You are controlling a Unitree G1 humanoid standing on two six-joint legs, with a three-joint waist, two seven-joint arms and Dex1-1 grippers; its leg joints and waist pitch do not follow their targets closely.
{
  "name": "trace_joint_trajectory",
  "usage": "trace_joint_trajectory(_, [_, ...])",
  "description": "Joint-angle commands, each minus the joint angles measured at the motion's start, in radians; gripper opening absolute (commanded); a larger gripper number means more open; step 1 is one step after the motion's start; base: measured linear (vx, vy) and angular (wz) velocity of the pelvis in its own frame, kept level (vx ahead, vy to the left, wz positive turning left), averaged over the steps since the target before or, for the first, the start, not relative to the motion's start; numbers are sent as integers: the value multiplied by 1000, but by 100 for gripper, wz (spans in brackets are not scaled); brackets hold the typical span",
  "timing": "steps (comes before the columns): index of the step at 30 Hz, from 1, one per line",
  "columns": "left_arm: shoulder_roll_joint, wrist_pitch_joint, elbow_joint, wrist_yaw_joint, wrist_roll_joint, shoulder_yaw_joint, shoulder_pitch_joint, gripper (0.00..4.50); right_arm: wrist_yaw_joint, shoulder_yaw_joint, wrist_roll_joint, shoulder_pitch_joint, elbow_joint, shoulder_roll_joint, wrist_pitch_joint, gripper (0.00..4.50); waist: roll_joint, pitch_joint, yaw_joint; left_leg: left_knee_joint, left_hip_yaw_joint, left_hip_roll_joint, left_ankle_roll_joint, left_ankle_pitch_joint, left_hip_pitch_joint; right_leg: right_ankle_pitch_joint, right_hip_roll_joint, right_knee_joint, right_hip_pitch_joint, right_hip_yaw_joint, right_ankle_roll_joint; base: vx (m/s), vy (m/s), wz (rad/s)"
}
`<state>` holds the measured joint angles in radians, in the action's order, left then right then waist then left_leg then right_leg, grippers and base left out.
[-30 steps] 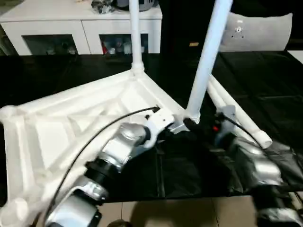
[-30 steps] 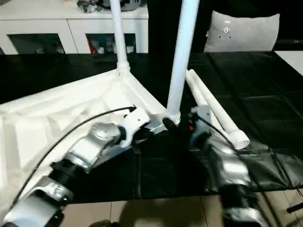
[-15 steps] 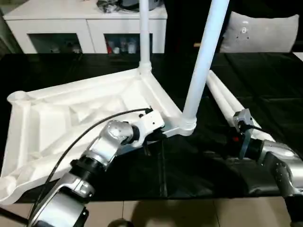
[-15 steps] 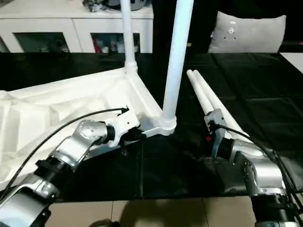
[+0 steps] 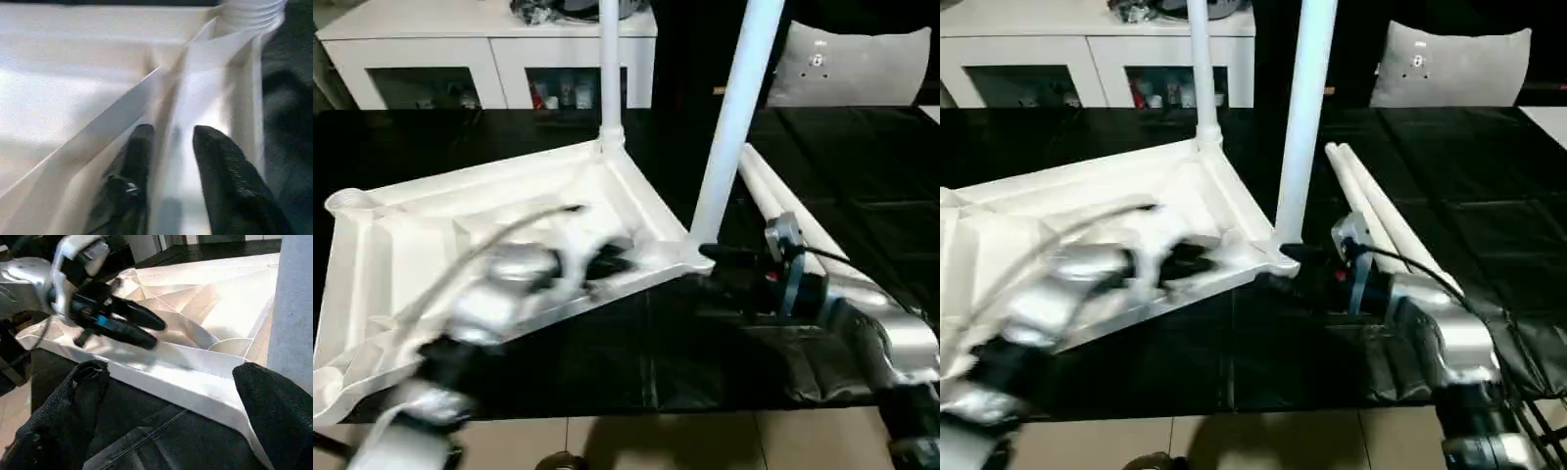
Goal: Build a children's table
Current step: Rotate table base
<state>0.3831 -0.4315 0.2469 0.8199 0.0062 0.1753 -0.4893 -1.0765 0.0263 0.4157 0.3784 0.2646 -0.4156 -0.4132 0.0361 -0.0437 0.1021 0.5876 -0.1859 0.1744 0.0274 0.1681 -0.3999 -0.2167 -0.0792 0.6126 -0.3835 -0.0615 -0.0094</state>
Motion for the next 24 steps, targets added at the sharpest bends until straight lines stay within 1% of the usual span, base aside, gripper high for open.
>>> trace_joint_trajectory(1, [23, -42, -55, -34, 16, -34, 12, 181, 61, -2, -50, 54, 80, 29, 79, 450, 3, 61, -2, -69, 28, 62, -32, 192, 32, -60, -72, -65, 32, 39, -245, 0, 0, 0])
trace_joint_trajectory(2, [23, -42, -55, -34, 16, -34, 12, 181, 61, -2, -50, 54, 80, 29, 79, 450, 3, 61, -2, -69, 28, 62, -32, 192, 32, -60, -72, -65, 32, 39, -245, 0, 0, 0])
trace_joint_trajectory(3, [46, -93, -107, -83, 15, -76, 23, 192, 230, -47, -102, 131, 225, 78, 193, 450, 7, 63, -2, -70, 29, 64, -12, 203, 35, -60, -75, -60, 29, 39, -249, 0, 0, 0])
trace_joint_trajectory(4, [46, -93, -107, -83, 15, -76, 23, 192, 230, -47, -102, 131, 225, 78, 193, 450, 7, 61, -6, -73, 28, 64, -1, 208, 34, -68, -76, -61, 27, 40, -251, 0, 0, 0])
trace_joint_trajectory(5, [55, -130, -140, -124, 15, -103, 25, 192, 309, -76, -111, 168, 298, 103, 242, 450, 6, 59, -8, -73, 28, 61, 16, 229, 35, -94, -75, -63, 28, 40, -253, 0, 0, 0])
trace_joint_trajectory(6, [57, -137, -143, -139, 19, -112, 22, 192, 307, -76, -107, 168, 299, 106, 238, 450, 7, 59, -9, -72, 26, 59, 22, 241, 39, -107, -72, -65, 26, 41, -249, 0, 0, 0])
trace_joint_trajectory(7, [60, -146, -142, -164, 28, -126, 21, 192, 282, -62, -107, 152, 277, 109, 229, 450, 7, 59, -6, -71, 25, 59, 19, 242, 41, -107, -71, -67, 26, 42, -244, 0, 0, 0])
trace_joint_trajectory(8, [61, -148, -142, -169, 31, -129, 21, 192, 276, -58, -108, 148, 272, 110, 230, 450, 8, 59, -4, -70, 25, 58, 13, 236, 39, -95, -69, -64, 29, 41, -238, 0, 0, 0])
trace_joint_trajectory(9, [67, -152, -136, -187, 41, -138, 22, 192, 259, -46, -109, 131, 248, 114, 225, 450, 10, 62, 0, -70, 28, 57, -2, 207, 33, -57, -68, -60, 34, 40, -221, 0, 0, 0])
trace_joint_trajectory(10, [73, -155, -128, -203, 51, -146, 22, 192, 246, -35, -112, 116, 228, 115, 219, 450, 10, 63, 1, -68, 28, 57, -7, 195, 33, -38, -67, -59, 34, 40, -217, 0, 0, 0])
trace_joint_trajectory(11, [79, -157, -118, -215, 58, -153, 22, 192, 232, -23, -115, 101, 207, 115, 211, 450, 8, 65, 2, -65, 28, 56, -21, 168, 30, 2, -68, -56, 36, 40, -213, 0, 0, 0])
trace_joint_trajectory(12, [89, -169, -112, -234, 70, -160, 24, 192, 212, -5, -122, 80, 181, 114, 202, 450, 11, 67, 4, -63, 29, 55, -33, 149, 29, 31, -67, -54, 36, 38, -213, 0, 0, 0])
trace_joint_trajectory(13, [94, -177, -115, -241, 74, -161, 26, 176, 206, 1, -124, 74, 175, 114, 200, 450, 10, 68, 3, -62, 29, 55, -37, 144, 28, 41, -67, -53, 37, 38, -213, 0, 0, 0])
trace_joint_trajectory(14, [94, -177, -115, -241, 74, -161, 26, 176, 206, 1, -124, 74, 175, 114, 200, 450, 9, 67, 2, -62, 29, 55, -42, 146, 27, 42, -67, -53, 37, 37, -217, 0, 0, 0])
trace_joint_trajectory(15, [122, -194, -108, -268, 106, -154, 28, 165, 181, 34, -132, 52, 158, 111, 198, 450, 9, 66, 2, -63, 29, 56, -43, 156, 27, 17, -68, -56, 36, 37, -224, 0, 0, 0])
trace_joint_trajectory(16, [132, -208, -107, -280, 116, -152, 28, 157, 173, 48, -136, 46, 158, 109, 203, 450, 11, 64, 1, -65, 29, 56, -41, 178, 28, -14, -68, -58, 34, 37, -220, 0, 0, 0])
trace_joint_trajectory(17, [148, -230, -103, -309, 133, -154, 26, 154, 174, 68, -148, 41, 160, 108, 200, 450, 11, 63, -1, -66, 30, 56, -37, 190, 29, -30, -68, -59, 34, 37, -219, 0, 0, 0])
trace_joint_trajectory(18, [156, -236, -99, -322, 144, -156, 25, 138, 179, 76, -155, 38, 155, 107, 190, 450, 19, 62, -3, -69, 32, 56, -26, 211, 30, -62, -69, -61, 33, 37, -218, 0, 0, 0])
trace_joint_trajectory(20, [182, -240, -81, -341, 170, -154, 23, 130, 198, 92, -181, 34, 150, 106, 168, 450, 15, 60, -8, -71, 33, 56, -12, 235, 31, -91, -66, -65, 32, 38, -214, 0, 0, 0])
trace_joint_trajectory(22, [202, -238, -68, -351, 190, -149, 23, 115, 210, 100, -198, 35, 153, 107, 154, 450, 17, 60, -10, -72, 34, 56, -3, 243, 31, -101, -68, -65, 31, 39, -214, 0, 0, 0])
trace_joint_trajectory(24, [241, -243, -56, -347, 221, -134, 31, 99, 244, 111, -228, 53, 181, 114, 152, 450, 20, 61, -10, -72, 35, 56, 1, 235, 32, -82, -66, -63, 29, 38, -214, 0, 0, 0])
